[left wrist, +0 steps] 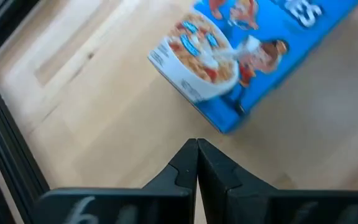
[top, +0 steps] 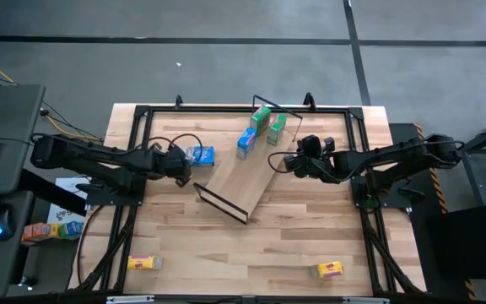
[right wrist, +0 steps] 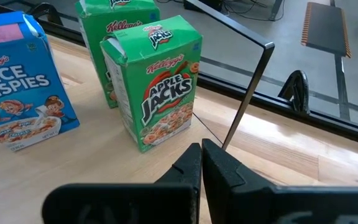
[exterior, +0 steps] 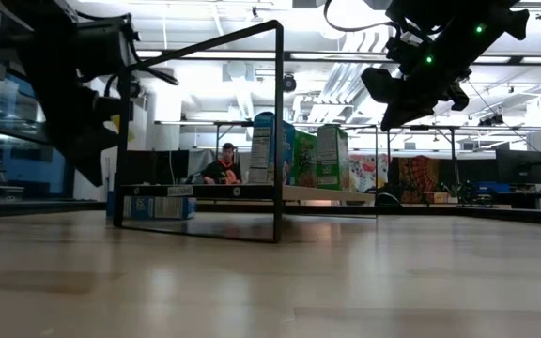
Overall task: Stack cereal on shelf
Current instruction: Put the blue cereal box aligned with the other blue cereal box on the shelf
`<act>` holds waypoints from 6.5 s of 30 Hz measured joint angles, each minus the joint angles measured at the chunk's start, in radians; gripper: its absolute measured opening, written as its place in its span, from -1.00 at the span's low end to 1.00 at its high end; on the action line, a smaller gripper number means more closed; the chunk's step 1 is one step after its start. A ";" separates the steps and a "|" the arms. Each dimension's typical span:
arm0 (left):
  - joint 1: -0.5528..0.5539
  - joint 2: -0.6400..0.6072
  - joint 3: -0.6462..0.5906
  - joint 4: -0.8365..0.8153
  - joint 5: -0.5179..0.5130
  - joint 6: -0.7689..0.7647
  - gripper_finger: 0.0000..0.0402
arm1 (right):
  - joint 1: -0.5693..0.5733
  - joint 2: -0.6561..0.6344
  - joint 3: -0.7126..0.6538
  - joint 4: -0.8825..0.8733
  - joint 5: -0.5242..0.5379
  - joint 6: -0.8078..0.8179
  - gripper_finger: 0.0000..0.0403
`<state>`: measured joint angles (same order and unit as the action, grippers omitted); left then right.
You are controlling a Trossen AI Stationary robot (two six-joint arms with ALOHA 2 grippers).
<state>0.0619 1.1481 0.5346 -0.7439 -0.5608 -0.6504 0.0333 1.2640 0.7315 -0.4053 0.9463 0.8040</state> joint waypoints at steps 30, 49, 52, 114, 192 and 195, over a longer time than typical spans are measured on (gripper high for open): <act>0.057 0.145 0.000 0.409 0.166 0.215 -1.00 | 0.000 0.000 0.000 -0.001 0.000 0.002 -1.00; 0.369 0.161 0.000 0.804 0.489 0.565 -1.00 | 0.000 0.000 0.000 0.000 0.000 0.006 -1.00; 0.415 0.220 -0.001 0.814 0.540 0.566 -1.00 | 0.000 0.000 0.000 0.000 0.000 0.006 -1.00; 0.293 -0.206 -0.440 0.978 -0.039 0.215 -1.00 | -0.001 0.000 0.000 -0.014 0.005 0.010 -1.00; 0.078 0.006 -0.439 0.986 -0.196 0.080 -1.00 | -0.001 0.000 0.000 -0.012 0.000 0.007 -1.00; 0.048 0.008 -0.443 0.964 -0.189 0.048 -1.00 | -0.001 0.000 0.000 -0.012 0.000 0.007 -1.00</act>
<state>0.1103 1.1558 0.0917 0.2205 -0.7499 -0.6023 0.0325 1.2640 0.7315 -0.4173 0.9459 0.8108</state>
